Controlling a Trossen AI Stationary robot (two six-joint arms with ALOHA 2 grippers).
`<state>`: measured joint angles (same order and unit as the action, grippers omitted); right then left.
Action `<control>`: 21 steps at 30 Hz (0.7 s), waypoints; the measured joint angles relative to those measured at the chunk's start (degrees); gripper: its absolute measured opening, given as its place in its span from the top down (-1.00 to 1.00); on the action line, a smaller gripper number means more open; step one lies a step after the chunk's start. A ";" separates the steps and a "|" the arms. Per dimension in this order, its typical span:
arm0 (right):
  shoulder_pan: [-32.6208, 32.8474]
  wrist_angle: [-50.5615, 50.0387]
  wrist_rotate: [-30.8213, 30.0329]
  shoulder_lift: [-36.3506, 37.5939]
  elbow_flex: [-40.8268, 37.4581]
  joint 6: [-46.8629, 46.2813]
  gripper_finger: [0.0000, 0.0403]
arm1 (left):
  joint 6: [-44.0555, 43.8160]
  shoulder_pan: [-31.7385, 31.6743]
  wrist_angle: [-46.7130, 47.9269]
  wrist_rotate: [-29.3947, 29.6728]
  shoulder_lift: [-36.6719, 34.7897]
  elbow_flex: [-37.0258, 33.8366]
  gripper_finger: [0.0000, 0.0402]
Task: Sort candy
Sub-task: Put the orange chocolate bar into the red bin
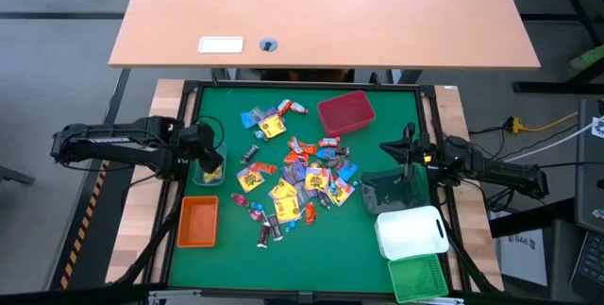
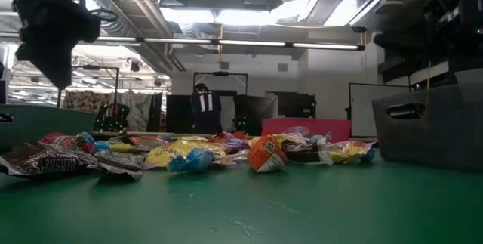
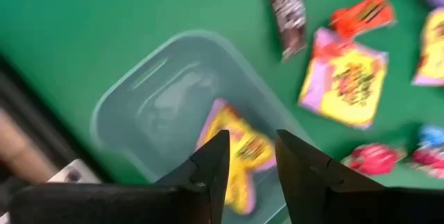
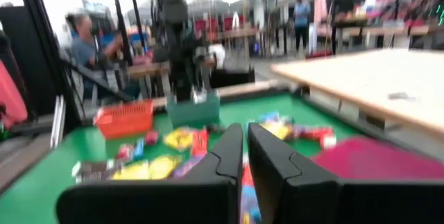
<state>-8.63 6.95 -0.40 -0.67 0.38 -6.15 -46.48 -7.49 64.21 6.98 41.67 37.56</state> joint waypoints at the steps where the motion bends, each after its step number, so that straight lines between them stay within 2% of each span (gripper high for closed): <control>1: 0.01 1.58 -0.49 0.00 0.00 0.00 0.81 | 0.01 0.01 -1.43 -0.01 0.00 0.00 0.46; 6: 0.01 9.01 -1.56 0.02 0.01 0.00 0.49 | 0.11 0.02 -9.75 1.24 0.01 0.00 0.46; 13: -0.01 10.15 -1.50 -1.78 3.54 -0.02 0.03 | 5.18 0.01 -19.91 3.18 0.01 0.00 0.46; 17: 0.00 10.27 -0.58 -7.29 7.56 -0.01 -0.10 | 7.51 0.02 -24.17 3.82 0.01 0.00 0.46; 21: -0.01 9.98 -1.16 -16.94 12.29 0.02 -0.13 | 8.09 0.00 -27.23 5.48 0.00 0.00 0.46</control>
<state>-8.64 16.93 -1.56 -17.60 12.67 -6.13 -38.39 -7.48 36.98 12.46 41.67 37.56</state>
